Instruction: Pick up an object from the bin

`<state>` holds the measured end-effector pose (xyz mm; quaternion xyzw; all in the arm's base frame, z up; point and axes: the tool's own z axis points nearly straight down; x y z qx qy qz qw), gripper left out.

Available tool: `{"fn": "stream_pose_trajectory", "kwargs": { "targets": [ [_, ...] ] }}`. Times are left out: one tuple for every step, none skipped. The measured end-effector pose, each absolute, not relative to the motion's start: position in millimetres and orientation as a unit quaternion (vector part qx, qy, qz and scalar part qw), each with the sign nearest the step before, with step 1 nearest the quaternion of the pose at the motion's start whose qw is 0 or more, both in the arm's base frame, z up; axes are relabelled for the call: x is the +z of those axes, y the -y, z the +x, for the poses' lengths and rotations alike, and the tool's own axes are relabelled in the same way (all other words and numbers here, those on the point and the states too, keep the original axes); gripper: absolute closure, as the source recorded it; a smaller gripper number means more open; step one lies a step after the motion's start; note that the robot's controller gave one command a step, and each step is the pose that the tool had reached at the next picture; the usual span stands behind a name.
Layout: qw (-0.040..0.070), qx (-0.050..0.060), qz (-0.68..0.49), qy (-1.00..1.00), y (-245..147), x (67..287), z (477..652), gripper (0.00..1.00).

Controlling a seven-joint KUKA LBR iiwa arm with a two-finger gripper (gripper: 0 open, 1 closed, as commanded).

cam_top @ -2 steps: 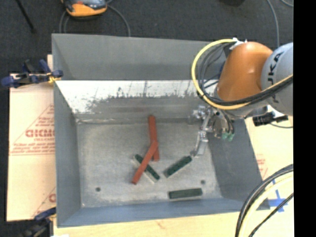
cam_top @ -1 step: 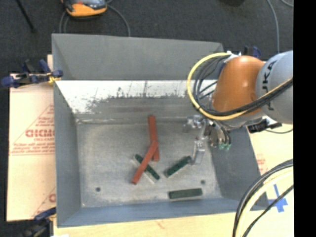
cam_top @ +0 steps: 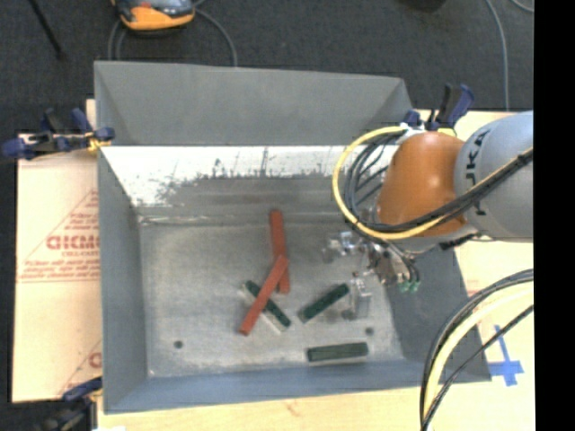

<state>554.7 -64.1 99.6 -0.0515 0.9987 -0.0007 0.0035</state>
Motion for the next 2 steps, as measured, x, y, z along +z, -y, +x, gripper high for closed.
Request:
{"fn": "stream_pose_trajectory", "kwargs": {
  "targets": [
    [0.002,-0.001,-0.181,-0.984,61.9,79.3,553.0,1.00],
    [0.002,-0.001,-0.181,-0.983,61.9,79.3,553.0,1.00]
  ]
}}
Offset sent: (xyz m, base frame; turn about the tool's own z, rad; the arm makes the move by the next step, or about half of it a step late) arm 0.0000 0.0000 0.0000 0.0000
